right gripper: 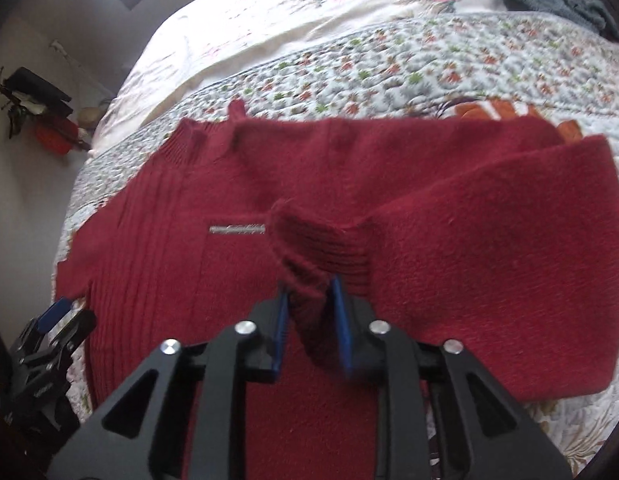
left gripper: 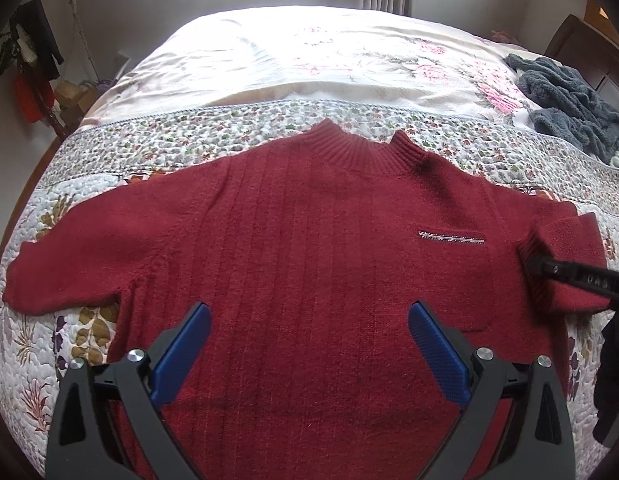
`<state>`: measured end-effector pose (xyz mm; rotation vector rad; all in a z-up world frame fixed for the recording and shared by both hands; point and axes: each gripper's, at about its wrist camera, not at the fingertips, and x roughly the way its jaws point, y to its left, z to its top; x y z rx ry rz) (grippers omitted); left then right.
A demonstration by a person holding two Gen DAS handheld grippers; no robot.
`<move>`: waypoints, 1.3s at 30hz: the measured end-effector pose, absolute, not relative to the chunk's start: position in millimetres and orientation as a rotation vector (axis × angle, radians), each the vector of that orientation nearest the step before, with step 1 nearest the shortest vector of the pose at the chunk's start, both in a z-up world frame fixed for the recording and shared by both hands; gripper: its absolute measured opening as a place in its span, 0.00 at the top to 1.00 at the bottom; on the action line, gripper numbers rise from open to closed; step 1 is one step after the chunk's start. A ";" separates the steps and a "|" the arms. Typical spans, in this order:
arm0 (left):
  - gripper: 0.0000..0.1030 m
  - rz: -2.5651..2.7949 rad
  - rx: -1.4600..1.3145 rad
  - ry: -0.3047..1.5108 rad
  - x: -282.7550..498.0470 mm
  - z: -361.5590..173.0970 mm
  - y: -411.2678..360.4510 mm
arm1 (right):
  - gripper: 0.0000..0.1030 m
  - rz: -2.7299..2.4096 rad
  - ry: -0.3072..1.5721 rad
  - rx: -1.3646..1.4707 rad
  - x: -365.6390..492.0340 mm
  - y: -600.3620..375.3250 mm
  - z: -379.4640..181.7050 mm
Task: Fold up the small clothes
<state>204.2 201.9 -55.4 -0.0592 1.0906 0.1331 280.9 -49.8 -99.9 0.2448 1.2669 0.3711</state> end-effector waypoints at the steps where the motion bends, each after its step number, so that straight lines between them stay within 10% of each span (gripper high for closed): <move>1: 0.04 0.129 -0.065 1.094 205.6 -55.8 201.1 | 0.69 0.382 1.262 0.249 277.6 -52.1 -99.0; 14: 0.07 -0.232 -0.418 1.326 251.5 -100.3 117.3 | 0.56 0.312 1.126 0.437 205.7 -167.9 -65.2; 20: 0.29 -0.274 -0.598 1.447 267.8 -138.6 96.4 | 0.56 0.256 1.114 0.453 167.9 -191.5 -76.4; 27: 0.90 -0.228 -0.565 1.387 273.1 -126.3 91.1 | 0.56 0.216 1.125 0.455 157.6 -200.5 -89.5; 39: 0.93 -0.174 -0.595 1.129 257.1 -60.8 177.7 | 0.55 0.209 1.127 0.508 177.7 -193.8 -88.3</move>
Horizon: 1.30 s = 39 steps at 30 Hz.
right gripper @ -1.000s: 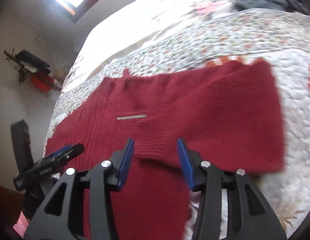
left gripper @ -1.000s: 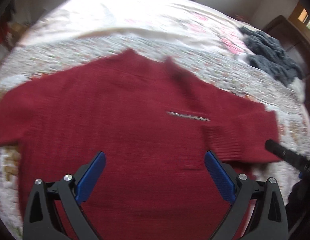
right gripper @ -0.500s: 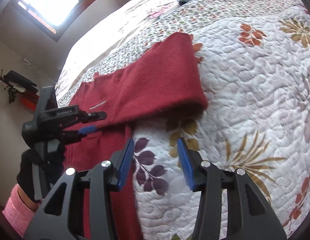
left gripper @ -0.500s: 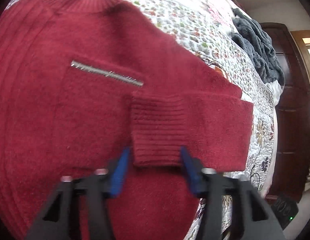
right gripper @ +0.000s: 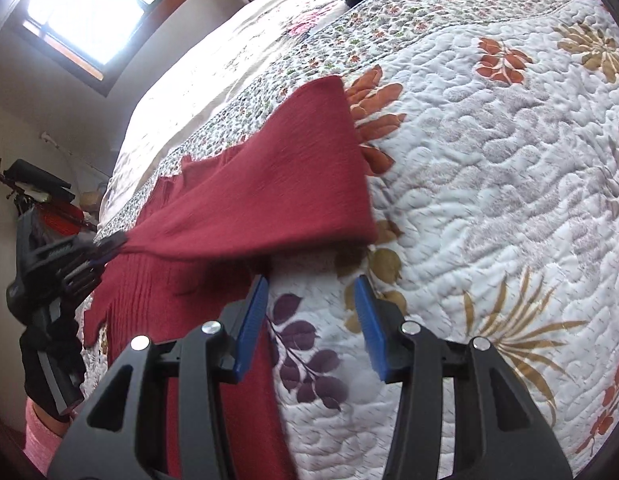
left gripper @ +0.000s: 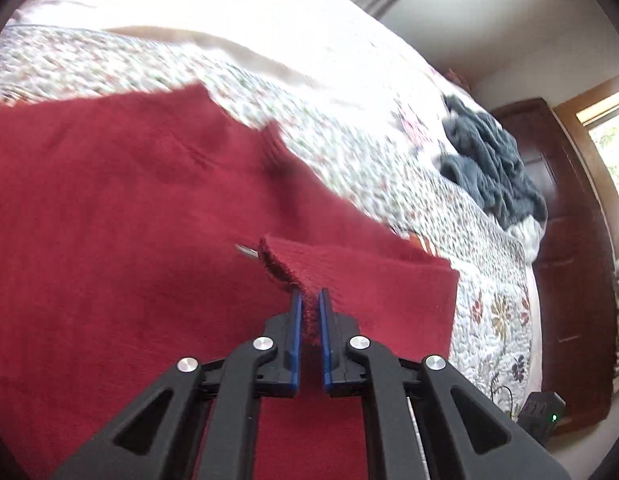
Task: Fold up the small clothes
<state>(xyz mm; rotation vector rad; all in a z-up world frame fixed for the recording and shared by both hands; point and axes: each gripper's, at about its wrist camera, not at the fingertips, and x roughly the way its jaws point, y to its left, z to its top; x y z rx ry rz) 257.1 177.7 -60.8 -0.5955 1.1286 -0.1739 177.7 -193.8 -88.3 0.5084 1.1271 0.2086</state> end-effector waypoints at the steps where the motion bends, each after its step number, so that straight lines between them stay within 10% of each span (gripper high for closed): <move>1: 0.93 -0.158 -0.587 1.116 255.8 -57.7 188.7 | 0.53 0.209 1.127 0.510 180.4 -192.1 -87.7; 17: 0.93 0.058 -0.587 1.031 243.9 -58.8 314.6 | 0.44 0.220 1.210 0.492 250.3 -138.9 -106.3; 29: 0.96 0.172 -0.526 1.177 249.8 -128.8 347.1 | 0.64 0.173 1.305 0.312 256.8 -106.7 -138.5; 39: 0.58 0.089 -0.418 1.033 238.7 -63.9 323.0 | 0.51 0.257 1.185 0.289 242.4 -80.7 -72.5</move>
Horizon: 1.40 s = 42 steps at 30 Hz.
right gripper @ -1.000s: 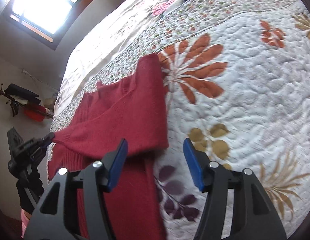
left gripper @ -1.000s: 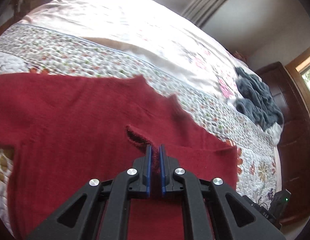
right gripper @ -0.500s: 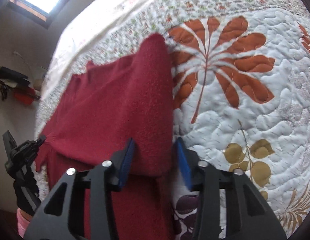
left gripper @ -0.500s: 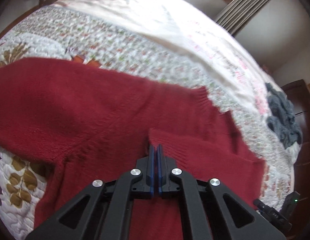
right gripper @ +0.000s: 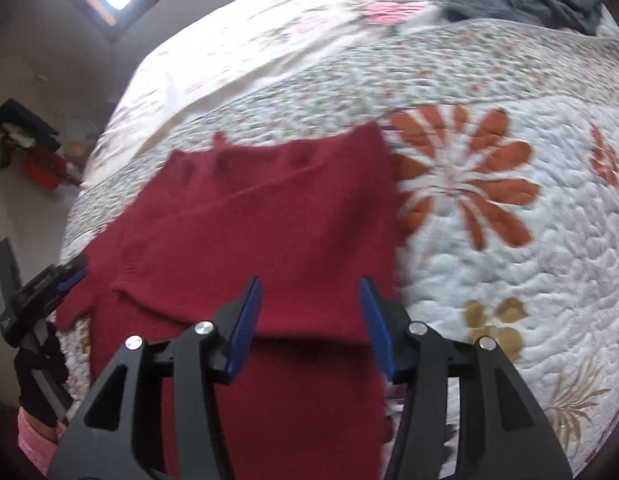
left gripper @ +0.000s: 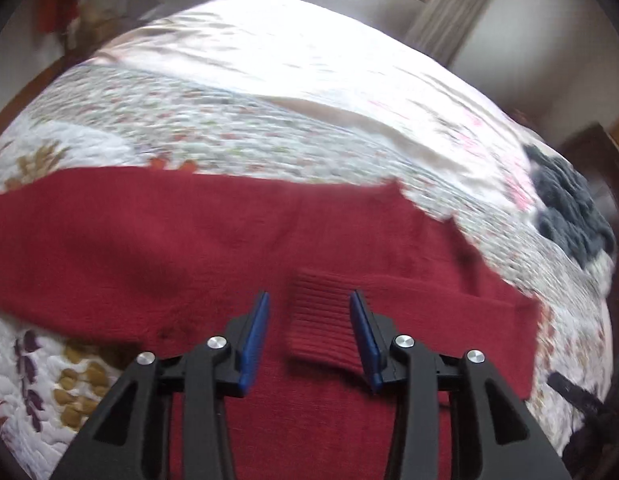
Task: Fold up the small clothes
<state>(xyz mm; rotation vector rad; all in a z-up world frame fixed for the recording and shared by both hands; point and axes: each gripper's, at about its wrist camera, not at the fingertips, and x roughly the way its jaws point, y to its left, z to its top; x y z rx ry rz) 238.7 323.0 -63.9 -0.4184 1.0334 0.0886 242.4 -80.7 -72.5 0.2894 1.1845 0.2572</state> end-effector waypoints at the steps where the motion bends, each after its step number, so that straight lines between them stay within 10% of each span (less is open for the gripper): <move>1: 0.58 0.062 -0.420 1.045 241.6 -65.6 315.2 | 0.52 0.279 1.196 0.284 243.7 -72.7 -74.7; 20: 0.56 0.013 -0.404 1.183 247.2 -109.1 290.9 | 0.46 0.256 1.299 0.229 245.7 -42.4 -116.7; 24: 0.41 0.053 -0.448 1.090 206.1 -74.6 338.8 | 0.38 0.324 1.250 0.195 221.6 -31.8 -83.7; 42: 0.41 0.558 -0.872 0.870 57.5 -117.6 620.5 | 0.36 0.511 1.360 0.074 157.5 91.0 -125.2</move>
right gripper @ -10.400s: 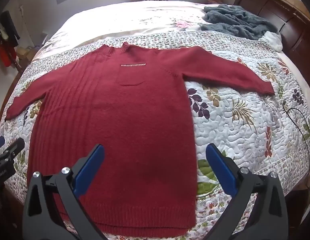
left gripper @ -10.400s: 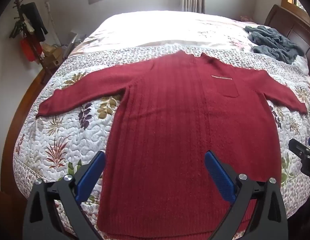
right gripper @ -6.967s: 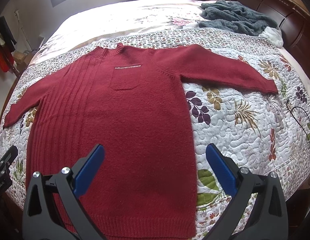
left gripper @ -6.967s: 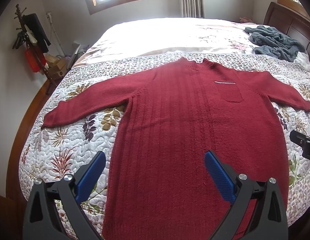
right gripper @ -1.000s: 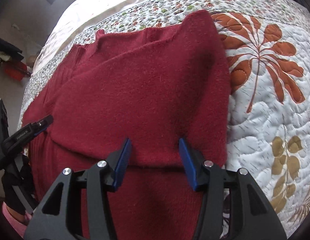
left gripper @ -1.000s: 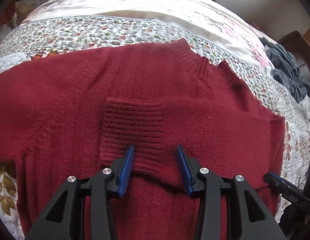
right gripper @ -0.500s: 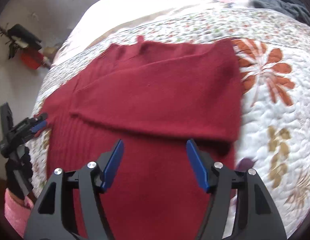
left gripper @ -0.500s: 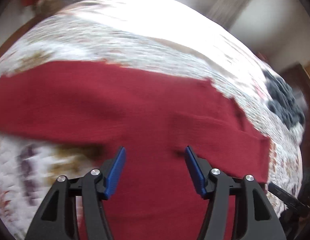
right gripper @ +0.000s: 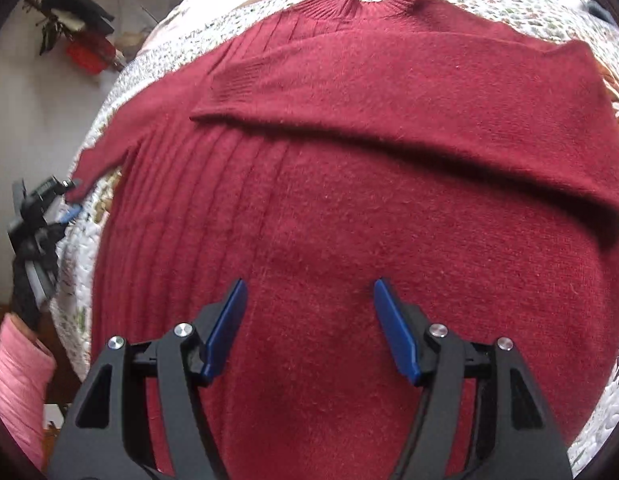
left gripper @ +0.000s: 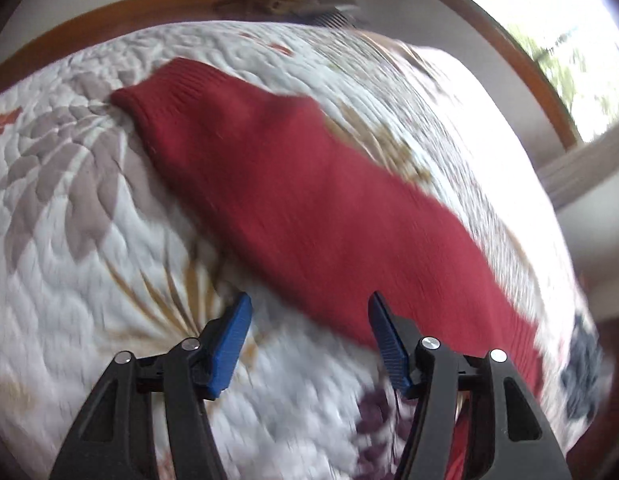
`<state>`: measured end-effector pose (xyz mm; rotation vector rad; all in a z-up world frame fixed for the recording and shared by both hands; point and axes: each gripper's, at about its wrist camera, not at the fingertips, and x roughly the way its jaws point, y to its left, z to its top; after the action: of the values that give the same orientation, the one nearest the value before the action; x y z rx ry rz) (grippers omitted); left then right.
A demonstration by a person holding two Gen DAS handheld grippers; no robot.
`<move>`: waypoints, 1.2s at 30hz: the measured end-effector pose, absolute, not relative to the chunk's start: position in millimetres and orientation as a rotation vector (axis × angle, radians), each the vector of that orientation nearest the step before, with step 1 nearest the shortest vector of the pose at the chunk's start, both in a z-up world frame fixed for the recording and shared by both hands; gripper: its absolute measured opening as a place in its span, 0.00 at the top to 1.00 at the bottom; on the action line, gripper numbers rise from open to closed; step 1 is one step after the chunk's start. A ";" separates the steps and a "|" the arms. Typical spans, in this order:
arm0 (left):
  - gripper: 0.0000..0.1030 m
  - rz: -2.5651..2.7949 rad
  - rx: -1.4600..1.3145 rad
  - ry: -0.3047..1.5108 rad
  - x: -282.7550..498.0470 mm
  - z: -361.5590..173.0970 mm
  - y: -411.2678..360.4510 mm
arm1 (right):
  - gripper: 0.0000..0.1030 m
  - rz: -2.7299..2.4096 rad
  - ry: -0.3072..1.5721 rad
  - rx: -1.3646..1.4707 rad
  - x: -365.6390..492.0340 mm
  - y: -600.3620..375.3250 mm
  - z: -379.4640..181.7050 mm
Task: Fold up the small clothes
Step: 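Open the left tool and move it to the other sleeve, then grasp the other sleeve cuff with the left tool and fold it across the body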
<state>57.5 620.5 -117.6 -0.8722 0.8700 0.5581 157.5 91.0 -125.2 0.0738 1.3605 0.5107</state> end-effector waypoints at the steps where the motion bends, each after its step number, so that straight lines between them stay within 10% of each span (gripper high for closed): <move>1: 0.41 0.561 -0.902 0.847 57.9 -120.4 631.2 | 0.36 0.510 1.360 0.070 157.3 91.0 -126.3; 9: 0.44 0.597 -0.934 0.779 71.7 -124.9 659.2 | 0.37 0.513 1.378 0.130 162.9 80.9 -134.9; 19: 0.87 0.613 -0.887 0.774 71.0 -112.9 667.8 | 0.38 0.508 1.374 0.104 160.1 82.0 -133.7; 36: 0.90 0.346 -0.645 0.721 129.0 -24.9 548.5 | 0.39 0.456 1.338 0.155 153.8 48.3 -113.3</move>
<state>129.0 548.5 -24.9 -0.6454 0.7206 0.3457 153.8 48.3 -113.3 0.1555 1.3384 0.4558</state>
